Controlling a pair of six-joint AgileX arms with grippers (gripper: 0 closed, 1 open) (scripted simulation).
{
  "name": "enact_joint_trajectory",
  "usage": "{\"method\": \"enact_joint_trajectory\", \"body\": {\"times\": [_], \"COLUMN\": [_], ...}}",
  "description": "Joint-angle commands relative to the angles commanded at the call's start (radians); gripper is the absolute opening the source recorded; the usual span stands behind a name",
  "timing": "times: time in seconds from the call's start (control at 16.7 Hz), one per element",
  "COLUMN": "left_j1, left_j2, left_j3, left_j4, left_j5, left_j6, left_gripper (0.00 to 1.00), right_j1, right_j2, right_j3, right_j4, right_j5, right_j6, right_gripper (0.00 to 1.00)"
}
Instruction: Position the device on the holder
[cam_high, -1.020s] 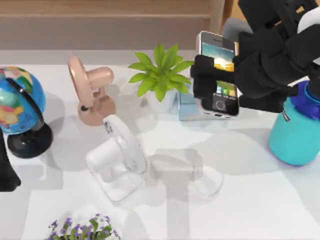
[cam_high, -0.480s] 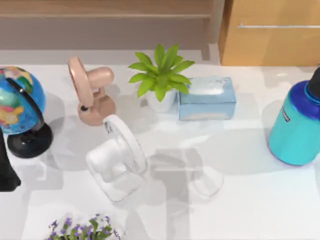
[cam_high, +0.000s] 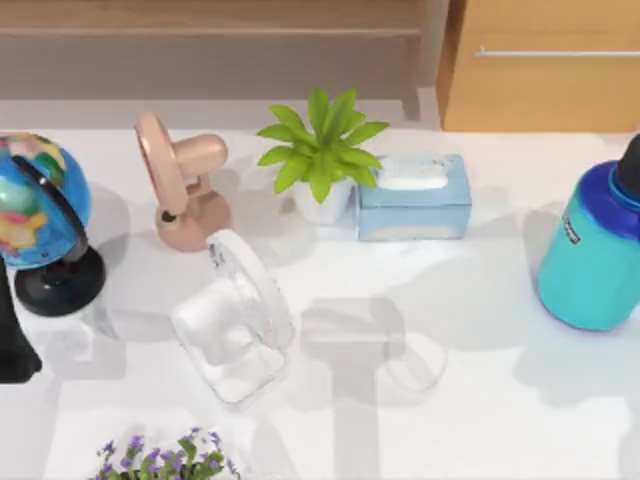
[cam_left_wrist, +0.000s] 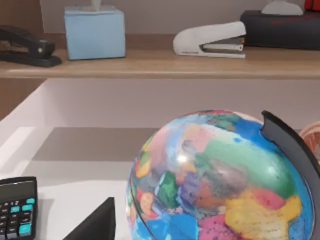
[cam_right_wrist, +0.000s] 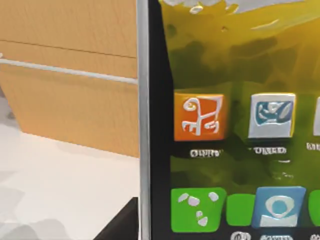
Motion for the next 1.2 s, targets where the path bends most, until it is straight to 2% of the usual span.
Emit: {"method": "enact_joint_trajectory", "body": {"times": [0.24, 0.48, 0.96, 1.2], "left_j1": [0.000, 0.000, 0.000, 0.000], "left_j2": [0.000, 0.000, 0.000, 0.000], "left_j3": [0.000, 0.000, 0.000, 0.000], "left_j4": [0.000, 0.000, 0.000, 0.000], "left_j5": [0.000, 0.000, 0.000, 0.000], "left_j6": [0.000, 0.000, 0.000, 0.000], "left_gripper": [1.00, 1.00, 1.00, 1.00], "right_j1": [-0.181, -0.268, -0.276, -0.279], "right_j2": [0.017, 0.021, 0.019, 0.018], "right_j3": [-0.177, -0.297, -0.314, -0.303], "right_j4": [0.063, 0.079, 0.079, 0.121], "right_j5": [-0.082, -0.111, -0.113, -0.136], "right_j6": [-0.223, -0.364, -0.382, -0.316], "right_gripper": [0.00, 0.00, 0.00, 0.00]}}
